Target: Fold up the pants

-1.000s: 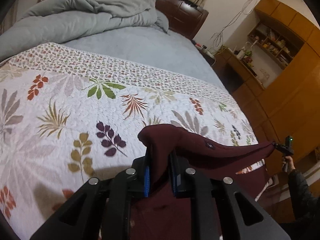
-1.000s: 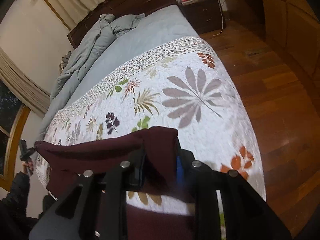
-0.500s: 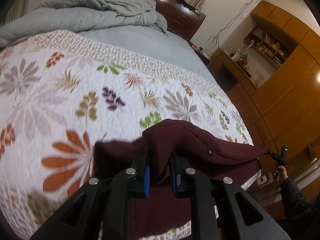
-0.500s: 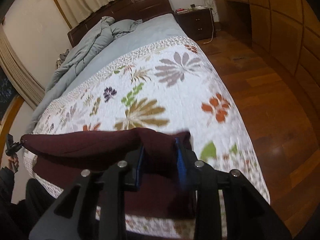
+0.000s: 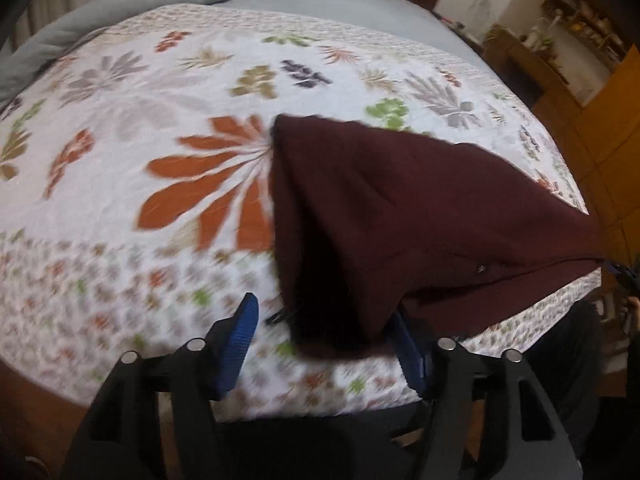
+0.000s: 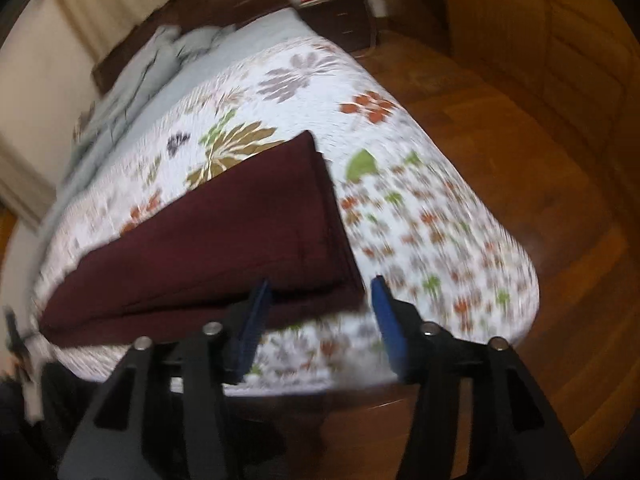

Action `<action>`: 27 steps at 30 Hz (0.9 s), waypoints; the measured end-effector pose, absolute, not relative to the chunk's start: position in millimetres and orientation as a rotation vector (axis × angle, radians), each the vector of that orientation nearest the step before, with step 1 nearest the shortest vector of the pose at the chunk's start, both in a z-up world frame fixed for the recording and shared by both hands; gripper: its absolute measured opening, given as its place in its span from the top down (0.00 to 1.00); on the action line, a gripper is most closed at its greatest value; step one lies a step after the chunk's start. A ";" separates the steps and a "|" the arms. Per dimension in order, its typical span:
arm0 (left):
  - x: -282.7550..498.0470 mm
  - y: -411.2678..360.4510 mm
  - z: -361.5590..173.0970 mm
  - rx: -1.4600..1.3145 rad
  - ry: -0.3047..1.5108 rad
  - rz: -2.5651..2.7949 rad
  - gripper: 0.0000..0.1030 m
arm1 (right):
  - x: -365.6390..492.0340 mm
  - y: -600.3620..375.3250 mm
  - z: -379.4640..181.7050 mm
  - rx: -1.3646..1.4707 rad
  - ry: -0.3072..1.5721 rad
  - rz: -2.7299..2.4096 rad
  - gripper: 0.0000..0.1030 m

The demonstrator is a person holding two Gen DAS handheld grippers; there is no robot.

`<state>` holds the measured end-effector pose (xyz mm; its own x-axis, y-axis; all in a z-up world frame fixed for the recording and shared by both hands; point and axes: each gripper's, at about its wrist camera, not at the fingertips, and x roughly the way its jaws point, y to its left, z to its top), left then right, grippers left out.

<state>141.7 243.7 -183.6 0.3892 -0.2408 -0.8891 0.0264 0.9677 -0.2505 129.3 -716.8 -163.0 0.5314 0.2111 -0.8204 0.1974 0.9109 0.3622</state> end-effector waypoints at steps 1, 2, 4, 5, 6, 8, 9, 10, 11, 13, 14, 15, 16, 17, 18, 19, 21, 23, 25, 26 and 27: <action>135.6 248.1 -179.2 -0.218 1.156 -0.151 0.30 | 121.4 -720.8 -162.5 0.505 1.007 0.000 0.43; 129.8 251.5 -173.8 -0.216 1.143 -0.114 0.27 | 113.7 -724.5 -161.9 0.581 0.982 0.003 0.43; 117.9 258.7 -159.4 -0.241 1.095 -0.062 0.28 | 101.8 -725.6 -161.9 0.765 0.917 0.055 0.42; 110.9 263.1 -152.3 -0.277 1.067 -0.043 0.27 | 99.4 -723.6 -163.5 0.835 0.891 0.078 0.41; 105.9 265.5 -147.4 -0.301 1.047 -0.025 0.27 | 99.8 -719.2 -168.2 0.908 0.873 0.100 0.41; 94.7 264.5 -131.6 -0.339 0.984 -0.005 0.24 | 107.4 -712.3 -177.9 0.992 0.868 0.113 0.41; 90.2 261.5 -123.8 -0.363 0.947 -0.004 0.20 | 113.5 -709.3 -184.9 1.025 0.874 0.098 0.41; 89.6 257.5 -118.7 -0.392 0.924 -0.020 0.19 | 120.4 -706.9 -191.7 1.043 0.887 0.080 0.41; 91.4 252.8 -114.5 -0.434 0.901 -0.047 0.17 | 125.0 -705.9 -195.7 1.053 0.890 0.074 0.41; 94.7 244.1 -111.6 -0.524 0.875 -0.095 0.17 | 135.1 -705.3 -205.0 1.081 0.885 0.053 0.41; 99.3 240.4 -113.4 -0.578 0.874 -0.119 0.15 | 138.1 -705.7 -207.6 1.092 0.872 0.047 0.41; 103.2 237.7 -115.5 -0.621 0.877 -0.129 0.15 | 142.1 -706.5 -210.1 1.107 0.858 0.041 0.41; 108.7 235.2 -121.2 -0.679 0.880 -0.144 0.14 | 145.9 -707.3 -211.9 1.113 0.850 0.031 0.41; 114.7 233.6 -128.4 -0.719 0.894 -0.145 0.14 | 149.8 -707.8 -213.9 1.124 0.846 0.020 0.41; 119.2 231.4 -135.1 -0.736 0.917 -0.130 0.14 | 152.2 -709.2 -216.1 1.133 0.847 0.014 0.41; 126.8 227.5 -145.3 -0.744 0.963 -0.099 0.15 | 154.8 -709.2 -217.2 1.138 0.848 0.010 0.42; 136.7 218.8 -159.3 -0.761 1.026 -0.088 0.15 | 158.7 -707.8 -217.2 1.135 0.847 0.011 0.42; 141.2 211.5 -167.1 -0.765 1.059 -0.061 0.14 | 164.6 -704.7 -217.5 1.130 0.855 0.017 0.42; 142.7 211.6 -178.4 -0.839 1.094 -0.031 0.14 | 171.1 -701.1 -217.9 1.124 0.864 0.018 0.42; 141.7 212.8 -184.4 -0.903 1.112 -0.031 0.15 | 173.2 -698.1 -218.8 1.120 0.867 0.017 0.42; 140.2 213.8 -188.9 -0.951 1.146 -0.030 0.18 | 175.1 -696.4 -218.5 1.115 0.867 0.017 0.42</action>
<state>140.2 213.8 -188.9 0.4560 -0.4716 -0.7547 -0.4311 0.6249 -0.6509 175.1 -696.4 -218.5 0.6823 0.4199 -0.5985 0.3967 0.4751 0.7855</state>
